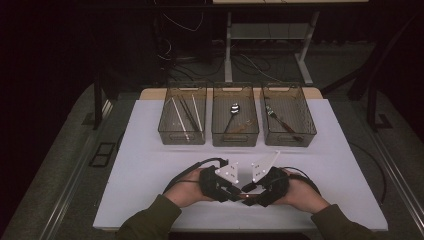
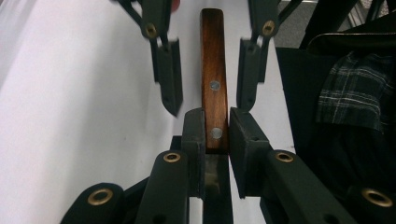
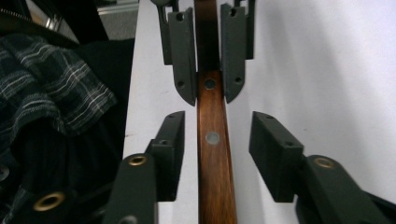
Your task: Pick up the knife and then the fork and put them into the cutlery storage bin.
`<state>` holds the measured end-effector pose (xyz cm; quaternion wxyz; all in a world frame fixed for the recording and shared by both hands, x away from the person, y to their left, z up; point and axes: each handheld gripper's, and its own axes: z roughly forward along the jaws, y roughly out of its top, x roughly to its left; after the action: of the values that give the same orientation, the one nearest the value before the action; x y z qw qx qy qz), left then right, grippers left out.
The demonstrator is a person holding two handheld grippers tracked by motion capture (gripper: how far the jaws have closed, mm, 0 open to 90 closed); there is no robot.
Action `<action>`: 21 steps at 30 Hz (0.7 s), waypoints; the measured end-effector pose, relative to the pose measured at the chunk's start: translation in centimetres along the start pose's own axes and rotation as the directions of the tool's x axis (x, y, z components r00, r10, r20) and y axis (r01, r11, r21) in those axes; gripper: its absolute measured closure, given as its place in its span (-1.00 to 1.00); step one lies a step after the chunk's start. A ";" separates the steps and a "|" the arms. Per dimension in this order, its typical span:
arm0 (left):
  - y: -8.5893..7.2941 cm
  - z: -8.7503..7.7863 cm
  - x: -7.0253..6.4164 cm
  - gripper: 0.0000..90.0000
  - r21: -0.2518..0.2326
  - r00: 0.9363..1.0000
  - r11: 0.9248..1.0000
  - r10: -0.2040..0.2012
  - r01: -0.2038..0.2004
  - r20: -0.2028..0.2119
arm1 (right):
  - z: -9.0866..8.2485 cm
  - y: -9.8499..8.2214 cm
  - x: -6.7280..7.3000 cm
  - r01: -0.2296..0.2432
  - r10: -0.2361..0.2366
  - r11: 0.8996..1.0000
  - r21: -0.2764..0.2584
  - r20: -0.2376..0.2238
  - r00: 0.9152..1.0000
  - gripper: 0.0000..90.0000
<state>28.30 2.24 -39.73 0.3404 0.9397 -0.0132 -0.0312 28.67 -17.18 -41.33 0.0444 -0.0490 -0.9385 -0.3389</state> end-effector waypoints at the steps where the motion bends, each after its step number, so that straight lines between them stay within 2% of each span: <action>1: 0.1 0.1 0.0 0.70 0.000 1.000 1.000 0.004 -0.004 0.002 | 0.1 0.0 0.1 0.005 -0.005 1.000 0.004 -0.009 1.000 0.36; 5: 0.1 0.1 -0.1 0.70 0.003 1.000 1.000 0.018 -0.018 0.005 | 0.2 0.0 0.4 -0.009 0.010 0.999 0.037 -0.020 1.000 0.57; 7: 0.2 0.1 -0.2 0.70 0.000 1.000 1.000 0.022 -0.022 0.010 | 0.2 0.1 0.6 0.010 -0.010 0.999 0.034 -0.018 1.000 0.66; 9: 0.2 0.0 -0.2 0.70 0.000 1.000 1.000 0.028 -0.028 0.010 | 0.2 0.1 0.5 0.052 -0.052 0.998 0.037 -0.017 0.999 0.67; 10: 0.2 0.0 -0.3 0.70 0.001 0.999 1.000 0.029 -0.029 0.012 | 0.2 0.2 0.7 0.036 -0.036 0.999 0.033 -0.012 0.999 0.67; 17: 0.1 -0.2 -0.3 0.70 -0.012 0.999 0.999 0.037 -0.037 0.014 | 0.1 0.4 1.0 0.043 -0.044 0.998 0.036 0.011 0.999 0.69; 21: 0.1 -0.2 -0.4 0.69 -0.025 0.999 0.999 0.038 -0.038 0.015 | -0.1 0.5 1.0 0.010 -0.010 0.999 0.034 -0.001 1.000 0.69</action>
<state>27.91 2.35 -39.47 0.3523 0.9347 -0.0332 -0.0324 27.74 -16.81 -40.86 0.0441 -0.0432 -0.9444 -0.3230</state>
